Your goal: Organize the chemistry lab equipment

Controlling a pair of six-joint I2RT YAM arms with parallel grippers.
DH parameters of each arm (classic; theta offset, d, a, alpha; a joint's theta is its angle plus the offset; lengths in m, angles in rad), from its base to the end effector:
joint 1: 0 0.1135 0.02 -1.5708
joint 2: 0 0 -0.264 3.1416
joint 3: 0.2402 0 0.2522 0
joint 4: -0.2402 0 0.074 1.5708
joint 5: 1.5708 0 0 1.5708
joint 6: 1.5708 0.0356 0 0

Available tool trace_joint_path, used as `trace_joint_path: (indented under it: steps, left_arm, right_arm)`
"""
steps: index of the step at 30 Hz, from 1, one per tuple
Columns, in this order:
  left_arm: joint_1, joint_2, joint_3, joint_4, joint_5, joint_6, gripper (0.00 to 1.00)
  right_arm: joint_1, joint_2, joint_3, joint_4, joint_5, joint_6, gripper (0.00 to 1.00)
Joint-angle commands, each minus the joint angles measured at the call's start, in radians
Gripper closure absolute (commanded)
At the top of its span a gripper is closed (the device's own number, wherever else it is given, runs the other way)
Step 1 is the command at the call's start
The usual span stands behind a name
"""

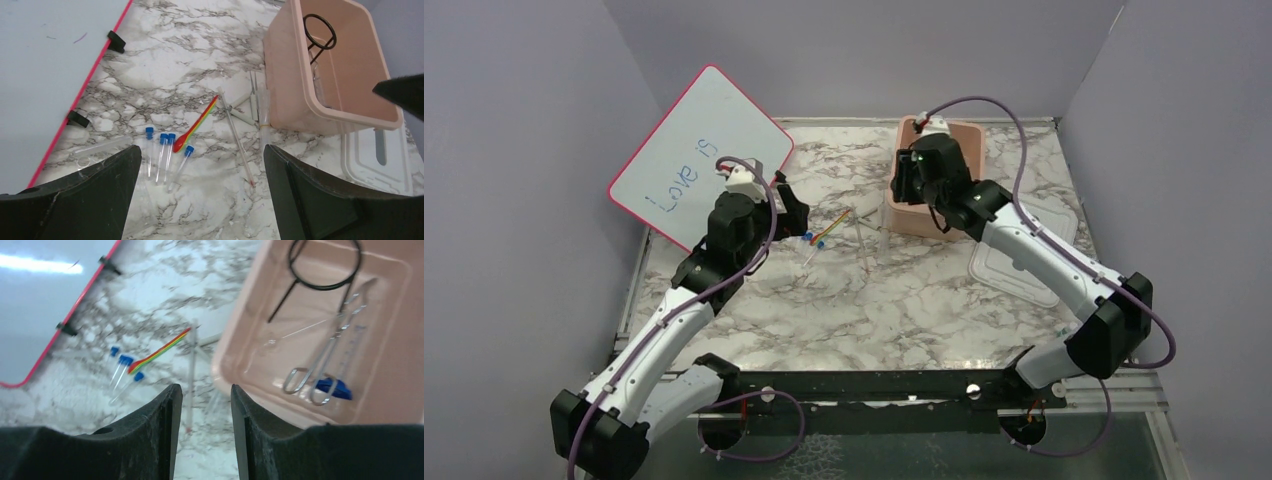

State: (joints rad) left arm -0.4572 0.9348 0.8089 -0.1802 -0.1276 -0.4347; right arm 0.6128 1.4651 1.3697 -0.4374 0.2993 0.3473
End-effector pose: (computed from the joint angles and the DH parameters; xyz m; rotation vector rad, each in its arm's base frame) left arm 0.1976 -0.0922 0.3217 -0.0676 1.9029 -0.4915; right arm 0.2799 0.1839 0.3576 -0.0978 2.0866 0.2707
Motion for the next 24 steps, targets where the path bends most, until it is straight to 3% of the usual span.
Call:
trace_joint_path:
  steps: [1, 8, 13, 24]
  left_arm:
    - [0.005, -0.059, -0.004, -0.036, -0.165, -0.026, 0.05]
    - [0.005, -0.124, -0.022, -0.05, -0.274, -0.047, 0.05]
    - [0.005, -0.134, -0.028, -0.051, -0.29, -0.059, 0.05]
    - [0.005, -0.116, -0.03, -0.046, -0.255, -0.053, 0.05]
  right_arm:
    - [0.128, 0.062, 0.009, 0.017, -0.025, -0.002, 0.55]
    - [0.255, 0.273, 0.06, -0.007, 0.019, 0.028, 0.57]
    - [0.262, 0.417, 0.111, -0.022, 0.134, 0.021, 0.67]
    - [0.249, 0.616, 0.201, -0.051, 0.186, 0.058, 0.68]
